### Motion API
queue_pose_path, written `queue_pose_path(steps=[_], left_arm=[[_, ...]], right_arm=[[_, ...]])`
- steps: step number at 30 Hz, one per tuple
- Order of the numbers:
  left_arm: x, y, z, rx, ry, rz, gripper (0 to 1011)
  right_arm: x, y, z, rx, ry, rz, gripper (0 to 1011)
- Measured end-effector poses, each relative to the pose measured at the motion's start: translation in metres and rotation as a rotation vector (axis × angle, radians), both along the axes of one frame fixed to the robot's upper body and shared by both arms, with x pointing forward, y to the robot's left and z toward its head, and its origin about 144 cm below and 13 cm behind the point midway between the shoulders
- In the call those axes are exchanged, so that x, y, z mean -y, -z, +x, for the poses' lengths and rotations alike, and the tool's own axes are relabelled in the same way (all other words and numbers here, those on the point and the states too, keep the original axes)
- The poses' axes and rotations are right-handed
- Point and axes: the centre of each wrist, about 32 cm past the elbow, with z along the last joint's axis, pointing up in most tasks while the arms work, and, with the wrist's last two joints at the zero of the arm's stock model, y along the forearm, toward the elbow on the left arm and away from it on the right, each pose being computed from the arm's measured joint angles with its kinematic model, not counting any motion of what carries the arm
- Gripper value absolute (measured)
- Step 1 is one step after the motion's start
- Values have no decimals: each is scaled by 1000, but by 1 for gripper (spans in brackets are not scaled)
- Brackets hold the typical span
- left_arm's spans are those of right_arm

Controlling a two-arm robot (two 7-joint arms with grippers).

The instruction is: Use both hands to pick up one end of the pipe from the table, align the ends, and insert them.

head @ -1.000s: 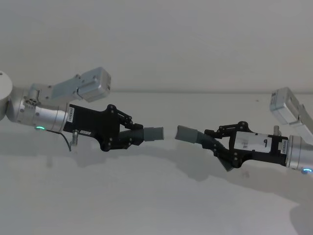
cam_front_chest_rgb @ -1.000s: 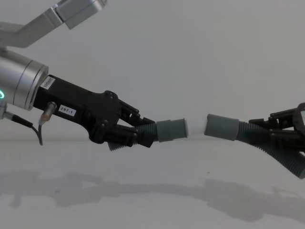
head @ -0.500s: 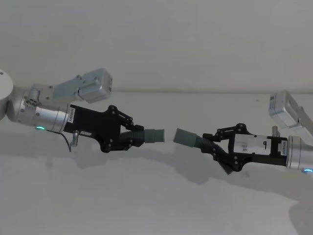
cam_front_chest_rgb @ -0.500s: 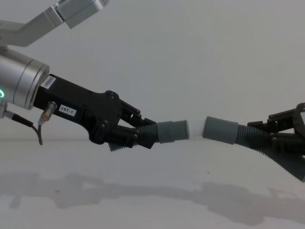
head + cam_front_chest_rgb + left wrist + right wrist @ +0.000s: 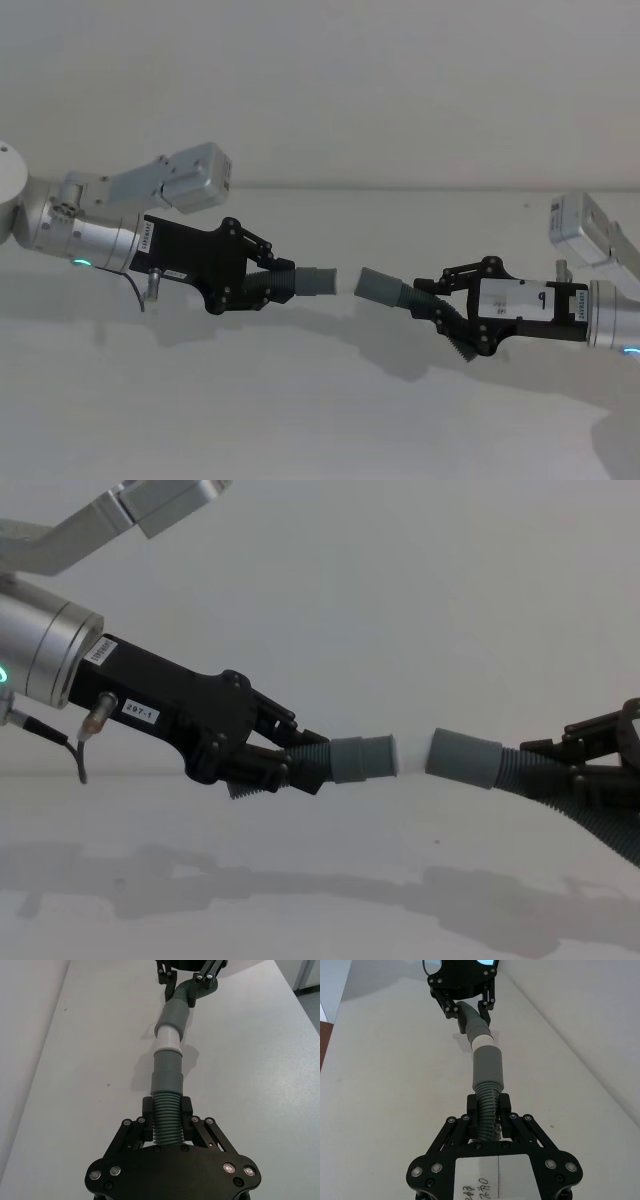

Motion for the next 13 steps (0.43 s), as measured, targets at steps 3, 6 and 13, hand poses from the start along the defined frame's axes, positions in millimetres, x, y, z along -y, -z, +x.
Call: queue_pose_path(steps=[3,6,13], left_arm=[[0,0,0,0,0,1,306],[0,0,0,0,1,2,306],[0,-1,0,0,1,4,306]], right_arm=[[0,0,0,1,-2,-2,240],[0,0,0,2,-4,-3,240],[0,0,0,4,-8,-5,240]])
